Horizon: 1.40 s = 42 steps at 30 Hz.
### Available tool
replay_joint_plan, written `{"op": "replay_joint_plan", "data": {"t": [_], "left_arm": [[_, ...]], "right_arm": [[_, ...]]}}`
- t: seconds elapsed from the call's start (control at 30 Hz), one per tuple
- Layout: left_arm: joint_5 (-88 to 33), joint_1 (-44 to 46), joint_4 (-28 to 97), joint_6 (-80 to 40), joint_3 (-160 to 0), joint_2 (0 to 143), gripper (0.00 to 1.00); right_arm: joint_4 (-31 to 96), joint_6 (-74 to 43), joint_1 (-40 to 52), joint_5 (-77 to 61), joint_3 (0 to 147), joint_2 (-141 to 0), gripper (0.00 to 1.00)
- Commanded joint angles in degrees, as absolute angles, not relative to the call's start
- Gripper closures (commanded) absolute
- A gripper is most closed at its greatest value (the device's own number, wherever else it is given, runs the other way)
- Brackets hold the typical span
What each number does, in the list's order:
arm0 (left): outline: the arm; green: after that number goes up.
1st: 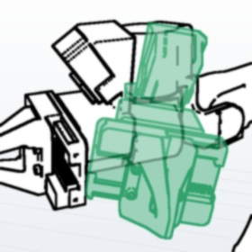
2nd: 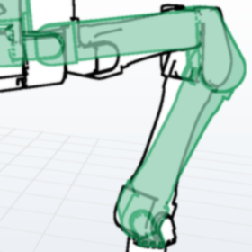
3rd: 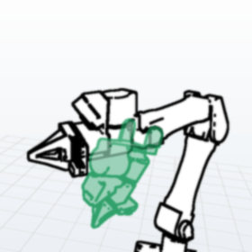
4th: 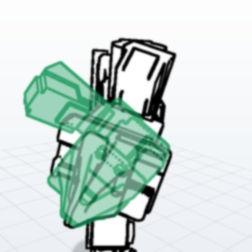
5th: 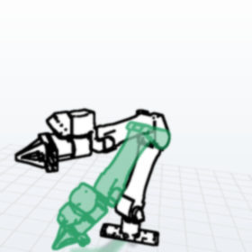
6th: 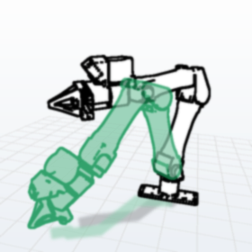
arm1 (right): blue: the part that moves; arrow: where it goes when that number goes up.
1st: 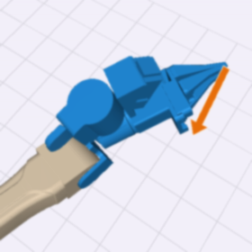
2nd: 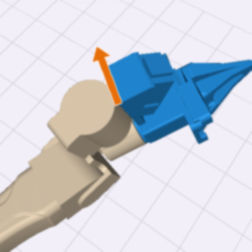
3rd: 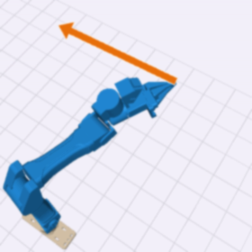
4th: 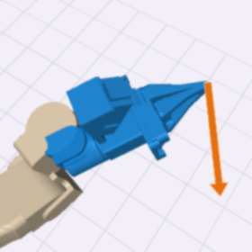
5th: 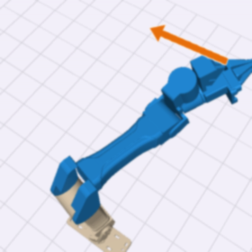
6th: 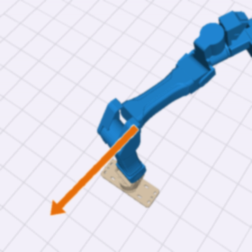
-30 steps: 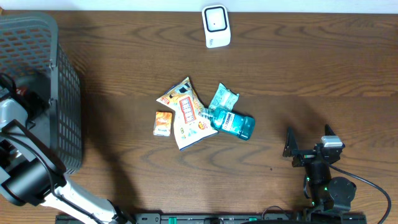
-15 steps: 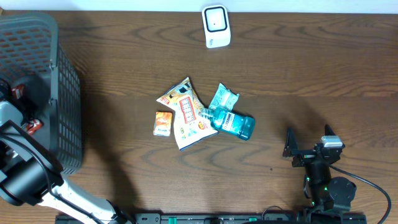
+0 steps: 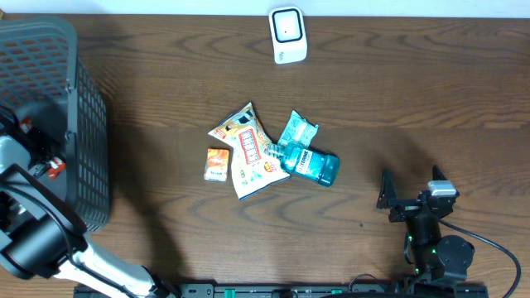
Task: Scan the item barcode
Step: 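Grasp the red snack bar, lift it out and drop it right of center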
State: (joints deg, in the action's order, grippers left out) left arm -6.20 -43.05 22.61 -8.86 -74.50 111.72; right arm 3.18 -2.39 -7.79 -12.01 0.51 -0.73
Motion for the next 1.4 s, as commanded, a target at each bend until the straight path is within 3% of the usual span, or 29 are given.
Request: {"op": "replay_joint_plan", "data": {"t": [0.0,0.27,0.43,0.7,1.03,1.37], "left_arm": [[-7.97,-42.04,22.85,-11.09,-74.13,104.25,0.92],[-8.95,-41.54,23.22,-21.43,-74.13,84.47,0.93],[-17.17,-38.22,23.49,-24.84,-74.13,73.93,0.93],[-16.8,-17.5,23.55,-23.94,-74.11,63.37,0.93],[-0.43,12.71,30.28,-21.5,-71.33,70.5,0.93],[-0.38,25.19,26.0,-21.71,-70.35,90.35,0.93]], "right_arm": [[3.22,-2.96,-7.51,-11.94,0.32,-0.38,0.01],[3.25,-2.96,-7.51,-11.94,0.32,-0.38,0.01],[3.25,-2.96,-7.51,-11.94,0.32,-0.38,0.01],[3.22,-2.96,-7.51,-11.94,0.32,-0.4,0.01],[3.25,-2.96,-7.51,-11.94,0.32,-0.38,0.01],[3.25,-2.96,-7.51,-11.94,0.32,-0.38,0.01]]}}
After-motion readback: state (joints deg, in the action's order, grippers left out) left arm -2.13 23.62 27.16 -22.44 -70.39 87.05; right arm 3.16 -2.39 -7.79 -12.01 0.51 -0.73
